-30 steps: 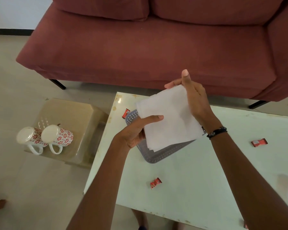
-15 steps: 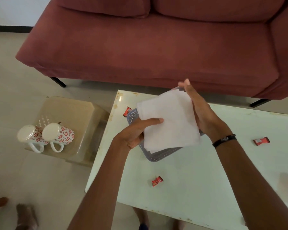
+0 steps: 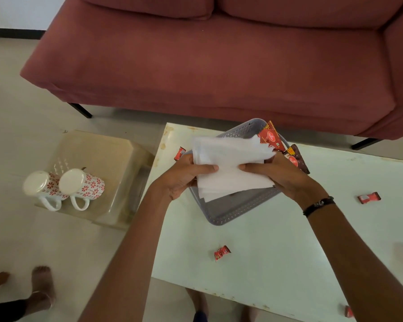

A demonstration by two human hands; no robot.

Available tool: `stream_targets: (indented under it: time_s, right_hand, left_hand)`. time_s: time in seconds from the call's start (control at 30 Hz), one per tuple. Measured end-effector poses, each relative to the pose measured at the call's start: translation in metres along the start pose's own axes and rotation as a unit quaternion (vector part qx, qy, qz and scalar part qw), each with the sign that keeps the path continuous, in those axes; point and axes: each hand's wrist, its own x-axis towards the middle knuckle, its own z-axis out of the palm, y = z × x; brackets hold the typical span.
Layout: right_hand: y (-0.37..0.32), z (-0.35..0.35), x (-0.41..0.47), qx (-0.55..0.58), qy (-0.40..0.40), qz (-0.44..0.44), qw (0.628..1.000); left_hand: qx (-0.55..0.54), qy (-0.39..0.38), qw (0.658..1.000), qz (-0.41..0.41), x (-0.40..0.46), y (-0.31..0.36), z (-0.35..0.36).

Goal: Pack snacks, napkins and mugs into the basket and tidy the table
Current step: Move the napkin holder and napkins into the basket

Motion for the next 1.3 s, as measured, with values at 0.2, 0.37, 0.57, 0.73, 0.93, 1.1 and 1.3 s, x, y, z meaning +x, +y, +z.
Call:
stream_targets:
  time_s: [0.2, 0.37, 0.57, 0.73, 0.93, 1.1, 1.3]
  right_hand:
    - [0.003, -0.017, 0.008, -0.146, -0.028, 0.085, 0.985]
    - [0.009, -0.018, 0.014, -0.27, -0.139, 0.196, 0.932]
    - [0.027, -0.022, 0.027, -0.17, -0.003, 0.226, 0.959]
    - [0.045, -0.016, 0.024, -0.024, 0.079, 0.208, 0.975]
    - [0.047, 0.006, 0.061, -0.386, 0.204, 0.028, 0.899]
    - [0.048, 0.018, 0.092, -0.54, 0.187, 0.009, 0.821]
    - [0.064, 0.022, 0.104, -0.597, 0.152, 0.03, 0.787]
  left_hand:
    - [0.096, -0.005, 0.994, 0.053, 0.002, 0.009, -0.009]
    - [0.329, -0.11, 0.938, -0.014, 0.006, -0.016, 0.018]
    - [0.236, 0.023, 0.97, -0.045, 0.024, -0.047, 0.031]
    - [0.114, 0.212, 0.971, -0.008, 0.043, -0.05, 0.049]
    - [0.214, 0.309, 0.926, 0.035, 0.073, -0.048, 0.061]
    - [0.295, 0.332, 0.894, 0.055, 0.087, -0.051, 0.06]
    - [0.305, 0.307, 0.899, 0.069, 0.1, -0.064, 0.065]
